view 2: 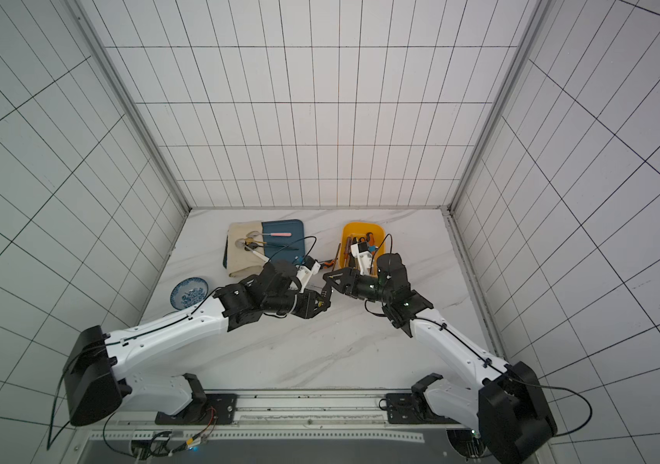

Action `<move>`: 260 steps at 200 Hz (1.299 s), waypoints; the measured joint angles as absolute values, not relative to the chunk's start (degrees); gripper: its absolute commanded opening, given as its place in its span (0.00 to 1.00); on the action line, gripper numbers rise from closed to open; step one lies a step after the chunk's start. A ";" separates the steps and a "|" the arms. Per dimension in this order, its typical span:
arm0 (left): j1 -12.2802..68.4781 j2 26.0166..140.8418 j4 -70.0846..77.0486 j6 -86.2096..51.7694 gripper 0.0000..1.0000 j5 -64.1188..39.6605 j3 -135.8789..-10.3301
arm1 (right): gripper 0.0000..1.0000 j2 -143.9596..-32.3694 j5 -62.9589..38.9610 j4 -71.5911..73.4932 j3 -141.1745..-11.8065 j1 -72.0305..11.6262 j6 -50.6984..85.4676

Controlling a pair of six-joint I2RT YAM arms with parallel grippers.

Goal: Put the screwdriver on the desktop into the storage box
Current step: Pick up the screwdriver from the center of the board.

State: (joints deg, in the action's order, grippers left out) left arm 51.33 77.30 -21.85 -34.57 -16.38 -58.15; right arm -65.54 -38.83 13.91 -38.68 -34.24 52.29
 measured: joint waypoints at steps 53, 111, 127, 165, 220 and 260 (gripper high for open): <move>51.44 76.05 -21.06 -34.87 0.00 -16.62 -57.93 | 0.19 -67.13 -39.86 15.51 -39.24 -35.03 52.99; 51.40 76.01 -21.23 -34.94 0.00 -16.23 -57.93 | 0.00 -67.79 -39.83 15.35 -39.86 -35.16 52.56; 51.40 76.01 -21.26 -34.94 0.00 -16.10 -57.93 | 0.00 -67.88 -39.77 14.74 -40.14 -35.16 52.10; 51.44 75.99 -21.23 -34.92 0.18 -15.49 -57.93 | 0.00 -67.94 -38.92 11.90 -41.60 -35.27 50.78; 51.40 74.39 -21.74 -34.89 0.50 -12.38 -57.93 | 0.00 -68.29 -35.68 6.87 -43.44 -34.92 48.21; 51.16 71.64 -22.17 -34.94 0.51 -10.37 -57.82 | 0.00 -69.17 -33.67 2.13 -44.93 -32.75 46.06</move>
